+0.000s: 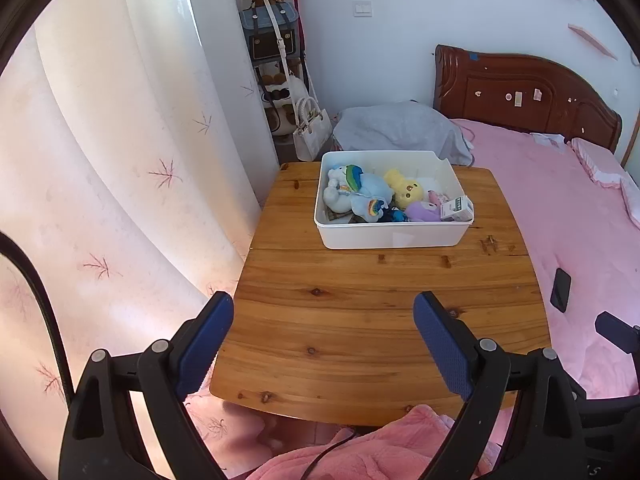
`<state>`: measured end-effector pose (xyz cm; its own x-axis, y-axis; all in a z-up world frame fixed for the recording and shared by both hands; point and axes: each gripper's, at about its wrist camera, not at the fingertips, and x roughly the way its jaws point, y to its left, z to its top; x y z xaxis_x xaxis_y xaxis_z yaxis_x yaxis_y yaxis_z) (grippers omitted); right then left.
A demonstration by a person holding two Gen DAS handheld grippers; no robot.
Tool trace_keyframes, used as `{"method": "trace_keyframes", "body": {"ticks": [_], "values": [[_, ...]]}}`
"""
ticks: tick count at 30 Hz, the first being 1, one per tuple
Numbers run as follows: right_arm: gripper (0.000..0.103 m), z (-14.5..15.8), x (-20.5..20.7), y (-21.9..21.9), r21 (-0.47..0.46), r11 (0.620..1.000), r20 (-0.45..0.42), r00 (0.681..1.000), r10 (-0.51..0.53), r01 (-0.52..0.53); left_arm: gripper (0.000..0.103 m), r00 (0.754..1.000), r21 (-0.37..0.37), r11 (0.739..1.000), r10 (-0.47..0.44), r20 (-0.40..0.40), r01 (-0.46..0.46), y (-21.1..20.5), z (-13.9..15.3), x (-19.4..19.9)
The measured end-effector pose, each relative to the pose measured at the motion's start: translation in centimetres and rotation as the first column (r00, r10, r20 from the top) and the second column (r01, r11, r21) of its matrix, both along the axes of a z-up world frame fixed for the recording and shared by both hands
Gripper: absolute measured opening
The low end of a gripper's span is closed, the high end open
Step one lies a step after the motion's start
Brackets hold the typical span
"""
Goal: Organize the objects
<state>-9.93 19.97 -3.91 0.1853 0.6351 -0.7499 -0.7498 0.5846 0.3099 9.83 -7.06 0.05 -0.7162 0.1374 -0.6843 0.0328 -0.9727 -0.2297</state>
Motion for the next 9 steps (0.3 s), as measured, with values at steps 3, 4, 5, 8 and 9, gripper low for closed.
{"method": "trace_keyframes", "body": {"ticks": [3, 4, 5, 8, 9], "values": [[0.103, -0.19, 0.06, 0.13, -0.008, 1.0, -0.011, 1.0, -0.002, 0.002, 0.093, 1.0, -0.006, 1.0, -0.004, 0.0, 0.004, -0.08, 0.01, -0.2], [0.103, -0.31, 0.11, 0.22, -0.012, 1.0, -0.019, 1.0, -0.004, 0.004, 0.093, 1.0, -0.008, 1.0, -0.005, 0.0, 0.005, -0.08, 0.0, -0.23], [0.103, -0.41, 0.14, 0.29, -0.013, 1.0, -0.025, 1.0, -0.003, 0.003, 0.093, 1.0, -0.011, 1.0, -0.006, -0.001, 0.006, -0.1, -0.02, -0.25], [0.103, -0.65, 0.19, 0.62, -0.018, 1.0, -0.042, 0.999, -0.001, 0.001, 0.093, 1.0, -0.021, 1.0, -0.014, 0.001, 0.014, -0.13, -0.1, -0.48], [0.103, -0.69, 0.14, 0.79, -0.02, 1.0, -0.045, 0.999, 0.001, -0.002, 0.093, 1.0, -0.025, 1.0, -0.018, 0.003, 0.018, -0.13, -0.15, -0.58]]}}
